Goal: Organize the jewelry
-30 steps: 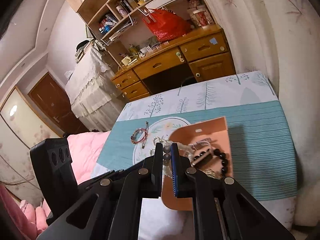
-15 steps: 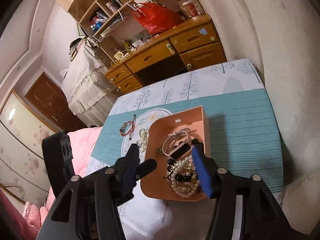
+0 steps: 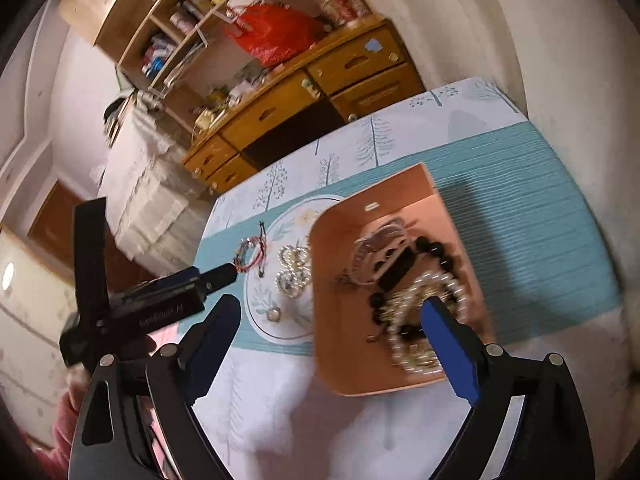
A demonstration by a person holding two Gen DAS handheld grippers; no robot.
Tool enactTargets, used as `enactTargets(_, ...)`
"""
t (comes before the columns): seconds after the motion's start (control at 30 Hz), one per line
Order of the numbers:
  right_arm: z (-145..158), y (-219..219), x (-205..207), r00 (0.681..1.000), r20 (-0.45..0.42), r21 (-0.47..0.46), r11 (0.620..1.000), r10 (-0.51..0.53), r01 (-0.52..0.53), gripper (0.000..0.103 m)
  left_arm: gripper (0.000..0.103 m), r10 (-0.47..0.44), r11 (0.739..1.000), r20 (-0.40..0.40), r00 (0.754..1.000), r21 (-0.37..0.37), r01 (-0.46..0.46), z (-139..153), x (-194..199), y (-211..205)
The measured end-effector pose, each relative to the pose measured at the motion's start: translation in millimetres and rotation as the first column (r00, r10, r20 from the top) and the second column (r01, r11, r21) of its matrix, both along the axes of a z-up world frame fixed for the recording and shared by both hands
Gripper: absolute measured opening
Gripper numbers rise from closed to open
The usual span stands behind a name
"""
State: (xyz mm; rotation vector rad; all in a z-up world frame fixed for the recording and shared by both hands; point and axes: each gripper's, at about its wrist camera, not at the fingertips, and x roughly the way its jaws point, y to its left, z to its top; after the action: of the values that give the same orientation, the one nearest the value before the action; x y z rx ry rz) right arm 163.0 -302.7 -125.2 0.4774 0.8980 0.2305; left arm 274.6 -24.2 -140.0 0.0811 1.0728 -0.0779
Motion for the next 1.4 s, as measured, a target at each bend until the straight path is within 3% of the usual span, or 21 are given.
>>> enactTargets(0.17,-0.4,60.9,-15.9,0.993,0.113,-0.108,0.994,-0.015,0.028,0.094,0.071,-0.004,1.000,-0.095,0.995,0.022,0.006,-7.8,29.8,43.5)
enactTargets(0.27,-3.6,104.3,-19.1,0.986,0.168,-0.221,0.975,0.021,0.017,0.094,0.071,-0.050,0.999,-0.187,0.981,-0.025,0.046,-19.8,46.7,58.4)
enactTargets(0.4,-18.0,170.4,-21.5,0.964,0.245,-0.424,0.906,0.100,0.014,0.094,0.071,-0.120,0.993,-0.284,0.951,-0.055,0.109,-39.6,67.9,66.6)
enactTargets(0.5,-36.1,208.1,-11.5,0.970,0.214,-0.495,0.869,0.117,0.004,0.094,0.071,-0.139,0.990,-0.301,0.944,-0.045,0.132,-50.9,80.2,69.8)
enactTargets(0.63,-59.6,236.1,6.4,0.985,0.159,-0.466,0.885,0.059,0.022,0.094,0.071,-0.159,0.987,-0.313,0.936,-0.044,0.152,-64.5,99.4,72.7)
enactTargets(0.7,-70.1,245.7,14.5,0.990,0.135,-0.437,0.899,0.029,0.033,0.094,0.071,-0.138,0.990,-0.302,0.943,-0.021,0.139,-71.3,107.4,76.3)
enactTargets(0.8,-83.5,260.1,21.8,0.994,0.108,-0.420,0.907,0.005,0.041,0.094,0.071,-0.131,0.991,-0.277,0.952,-0.056,0.120,-79.2,114.8,80.2)
enactTargets(0.87,-92.5,269.5,27.9,0.996,0.087,-0.454,0.889,-0.021,0.058,0.088,0.071,-0.142,0.988,-0.270,0.952,-0.092,0.121,-84.0,117.1,80.4)
enactTargets(0.93,-100.8,276.5,32.7,0.998,0.058,-0.490,0.870,-0.034,0.058,0.071,0.071,-0.161,0.986,-0.269,0.950,-0.090,0.141,-89.2,118.4,77.2)
enactTargets(1.0,-108.3,280.8,36.7,0.998,0.037,-0.495,0.867,-0.046,0.059,0.067,0.071,-0.174,0.985,-0.249,0.953,-0.064,0.163,-90.8,118.4,74.0)
enactTargets(1.03,-110.7,282.0,36.3,1.000,0.016,-0.466,0.885,-0.013,0.019,0.065,0.071,-0.183,0.983,-0.236,0.954,-0.059,0.174,-91.2,118.8,72.0)
enactTargets(1.3,-117.6,292.6,36.1,1.000,0.022,-0.526,0.850,-0.018,0.027,0.049,0.071,-0.207,0.978,-0.188,0.960,-0.045,0.203,-93.3,113.4,65.4)
enactTargets(1.4,-117.0,288.8,37.2,0.999,0.025,-0.515,0.856,-0.031,0.039,0.043,0.071,-0.203,0.979,-0.182,0.962,-0.044,0.198,-92.8,112.2,63.5)
